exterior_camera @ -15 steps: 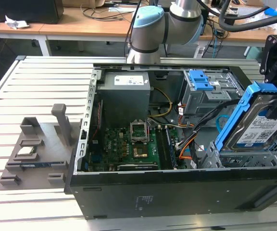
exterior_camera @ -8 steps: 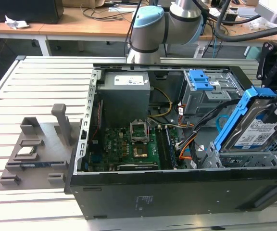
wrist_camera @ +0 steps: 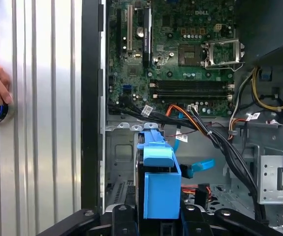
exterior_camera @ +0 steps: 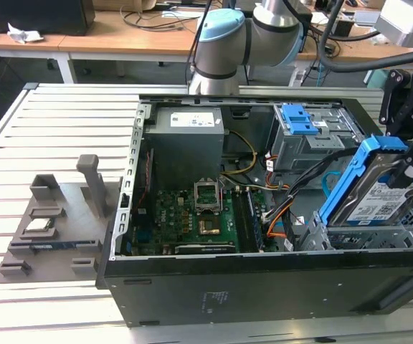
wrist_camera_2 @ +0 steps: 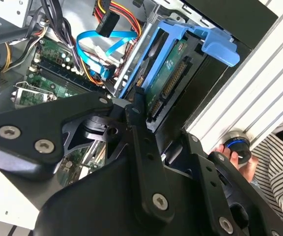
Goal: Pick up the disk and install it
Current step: 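Insert the disk into the insertion slot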
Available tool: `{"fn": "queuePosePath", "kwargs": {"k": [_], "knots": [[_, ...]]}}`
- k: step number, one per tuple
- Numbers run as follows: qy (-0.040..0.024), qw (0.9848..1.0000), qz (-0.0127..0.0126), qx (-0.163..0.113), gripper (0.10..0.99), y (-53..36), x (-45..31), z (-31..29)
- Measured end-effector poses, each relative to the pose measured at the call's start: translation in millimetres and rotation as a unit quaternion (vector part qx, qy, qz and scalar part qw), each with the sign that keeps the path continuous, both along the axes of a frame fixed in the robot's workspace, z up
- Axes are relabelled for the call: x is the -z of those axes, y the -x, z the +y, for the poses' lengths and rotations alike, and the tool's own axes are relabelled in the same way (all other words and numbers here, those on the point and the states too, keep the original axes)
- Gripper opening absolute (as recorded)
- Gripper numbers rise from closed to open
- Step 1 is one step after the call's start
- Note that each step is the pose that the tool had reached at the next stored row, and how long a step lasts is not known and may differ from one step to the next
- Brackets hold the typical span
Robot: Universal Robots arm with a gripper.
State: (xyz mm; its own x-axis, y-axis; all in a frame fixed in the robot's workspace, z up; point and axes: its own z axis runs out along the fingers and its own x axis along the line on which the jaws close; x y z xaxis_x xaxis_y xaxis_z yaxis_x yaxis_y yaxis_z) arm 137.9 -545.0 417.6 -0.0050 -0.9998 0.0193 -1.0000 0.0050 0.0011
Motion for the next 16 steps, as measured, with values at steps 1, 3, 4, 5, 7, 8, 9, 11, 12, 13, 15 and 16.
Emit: {"fn": "queuePosePath", "kwargs": {"k": [1,3,4,5,7,8,9,11,12,13,15,16], "knots": [[0.0000,1.0000,0.0000,0.000,0.361,0.0,2.1,0.0],[-0.0002,1.0000,0.0000,0.000,0.361,0.0,6.7,0.0],[-0.0001,1.0000,0.0000,0.000,0.361,0.0,9.0,0.0],[-0.0001,1.0000,0.0000,0.000,0.361,0.0,11.2,0.0],[0.0000,1.0000,0.0000,0.000,0.361,0.0,14.9,0.0],[0.0000,1.0000,0.0000,0.000,0.361,0.0,17.2,0.0],[-0.0001,1.0000,0.0000,0.000,0.361,0.0,19.2,0.0],[-0.0001,1.0000,0.0000,0.000,0.361,0.0,26.8,0.0],[0.0000,1.0000,0.0000,0.000,0.361,0.0,29.5,0.0],[0.0001,1.0000,0.0000,0.000,0.361,0.0,31.4,0.0],[-0.0001,1.0000,0.0000,0.000,0.361,0.0,34.9,0.0],[0.0000,1.0000,0.0000,0.000,0.361,0.0,36.0,0.0]]}}
